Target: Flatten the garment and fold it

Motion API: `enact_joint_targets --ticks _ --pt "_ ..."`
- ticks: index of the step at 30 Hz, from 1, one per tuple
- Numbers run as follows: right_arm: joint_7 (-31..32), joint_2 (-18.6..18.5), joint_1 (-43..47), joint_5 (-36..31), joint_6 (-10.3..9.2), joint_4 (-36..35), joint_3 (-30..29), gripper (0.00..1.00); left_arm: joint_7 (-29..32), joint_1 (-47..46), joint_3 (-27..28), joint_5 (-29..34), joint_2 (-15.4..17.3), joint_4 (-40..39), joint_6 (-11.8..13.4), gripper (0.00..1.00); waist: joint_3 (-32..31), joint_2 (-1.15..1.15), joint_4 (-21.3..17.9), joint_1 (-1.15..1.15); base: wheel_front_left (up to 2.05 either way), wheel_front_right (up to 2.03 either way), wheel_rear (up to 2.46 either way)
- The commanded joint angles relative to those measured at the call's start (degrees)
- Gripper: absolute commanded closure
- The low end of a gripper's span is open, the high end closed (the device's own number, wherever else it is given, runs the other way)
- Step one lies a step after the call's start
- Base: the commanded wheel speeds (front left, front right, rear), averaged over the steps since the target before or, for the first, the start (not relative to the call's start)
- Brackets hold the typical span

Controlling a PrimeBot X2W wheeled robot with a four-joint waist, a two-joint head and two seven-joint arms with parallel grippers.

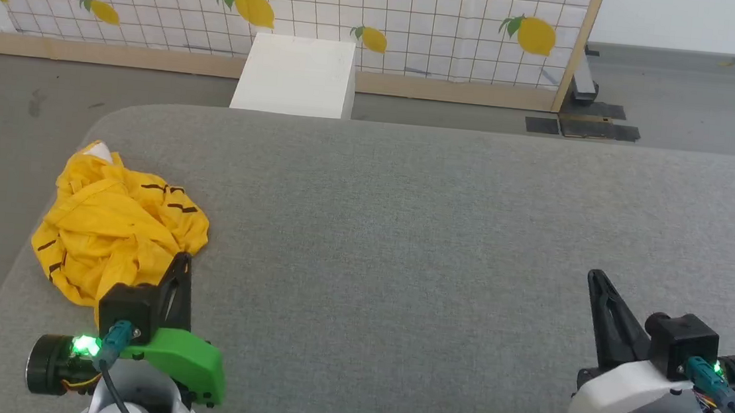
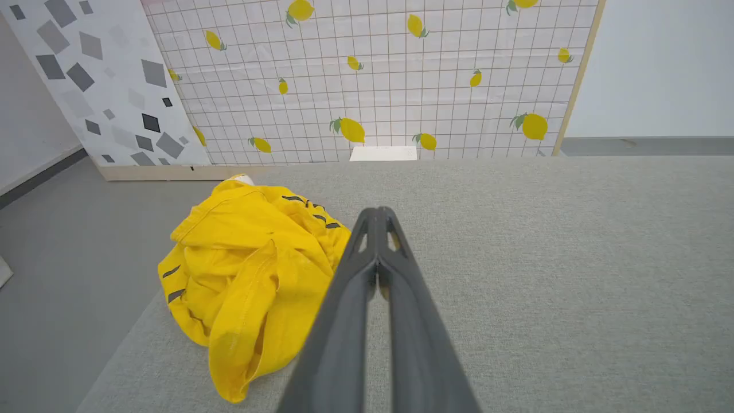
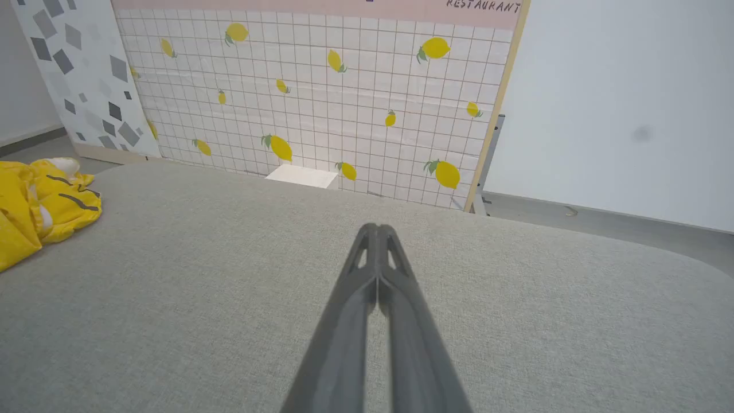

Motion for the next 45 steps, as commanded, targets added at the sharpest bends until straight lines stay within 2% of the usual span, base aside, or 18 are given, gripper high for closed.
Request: enact_joint_targets --ticks 1,22,23,36,45 --pt "0.16 -0.05 0.46 0.36 0.34 -0.27 0.08 1.0 0.07 0.6 0.16 0.73 -0.14 -0.15 -0.06 1.0 0.0 0.0 0.0 0.0 0.0 0.0 0.0" --pt "0.16 -0.05 0.46 0.36 0.34 -0.27 0.08 1.0 0.07 0.6 0.16 0.73 -0.14 -0.15 -0.06 1.0 0.0 0.0 0.0 0.0 0.0 0.0 0.0" --pt "0.0 0.0 0.0 0.01 0.0 0.0 -0.01 0.0 0.0 0.0 0.01 0.0 0.0 0.0 0.0 0.0 0.0 0.0 0.0 0.0 0.0 0.0 0.0" --pt "-0.56 0.01 0.02 0.41 -0.01 0.27 -0.34 0.0 -1.01 -0.47 -1.18 -1.28 -0.01 1.05 0.53 0.0 -0.14 0.0 0.25 0.0 0.0 0.0 0.0" --pt "-1.1 0.0 0.17 0.75 0.01 0.47 -0.45 0.0 -2.11 -0.97 -1.95 -2.27 0.25 2.17 1.03 0.0 -0.26 0.0 2.14 0.0 0.0 0.0 0.0"
